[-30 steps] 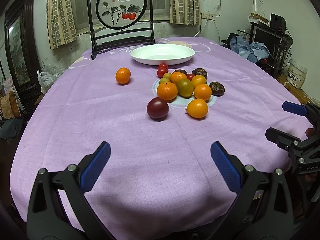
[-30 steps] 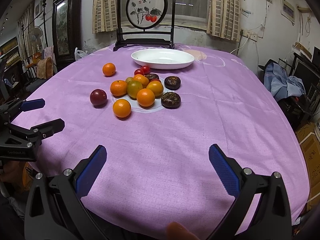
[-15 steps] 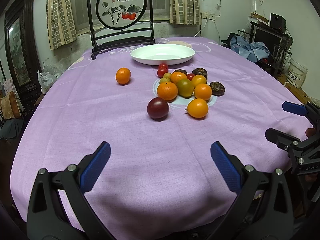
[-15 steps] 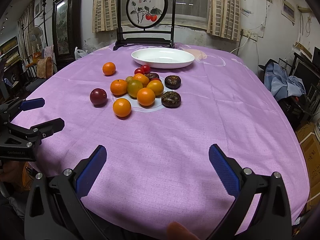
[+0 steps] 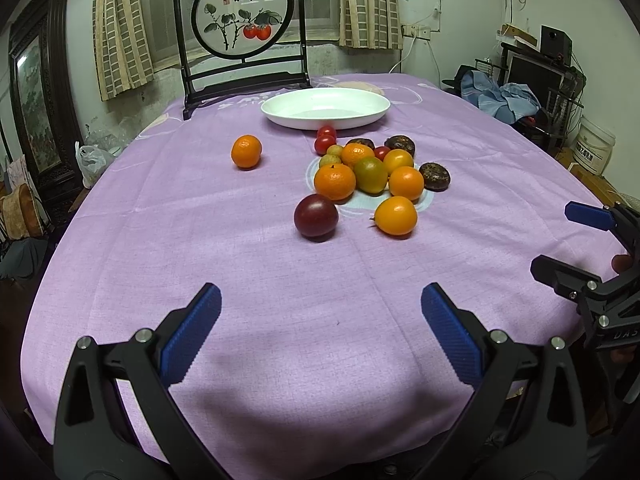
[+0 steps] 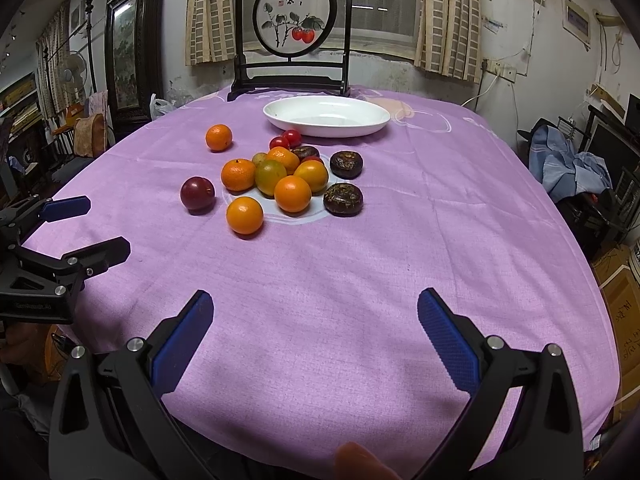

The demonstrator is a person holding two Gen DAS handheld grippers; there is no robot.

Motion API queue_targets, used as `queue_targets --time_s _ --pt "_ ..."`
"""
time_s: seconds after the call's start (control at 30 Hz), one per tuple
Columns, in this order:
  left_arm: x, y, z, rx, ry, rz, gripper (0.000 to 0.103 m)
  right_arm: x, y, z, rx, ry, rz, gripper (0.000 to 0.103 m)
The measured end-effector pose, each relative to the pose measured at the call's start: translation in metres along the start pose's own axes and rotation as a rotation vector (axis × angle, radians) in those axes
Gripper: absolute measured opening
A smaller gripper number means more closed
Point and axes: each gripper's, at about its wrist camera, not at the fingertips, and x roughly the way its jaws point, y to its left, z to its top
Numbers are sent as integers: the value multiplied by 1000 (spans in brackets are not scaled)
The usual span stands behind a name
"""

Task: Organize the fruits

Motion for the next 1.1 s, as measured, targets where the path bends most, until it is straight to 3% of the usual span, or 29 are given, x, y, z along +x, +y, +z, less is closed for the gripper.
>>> queue_targets --time_s 0.27,0.4,0.57,0.67,0.87,1.1 --pt "2 1 -2 -3 7 2 101 -2 -1 2 22 -25 9 102" --pt "5 4 -4 -6 14 2 101 4 3 1 48 -28 81 102" --pt "13 21 -7 -42 27 12 101 23 14 5 63 37 189 102" --pt "19 33 -9 -71 41 14 101 37 21 16 60 46 201 102" --pt "29 56 -11 -113 61 18 101 79 36 37 12 123 212 69" --pt "38 74 0 -126 66 -34 101 107 44 57 -10 154 225 60"
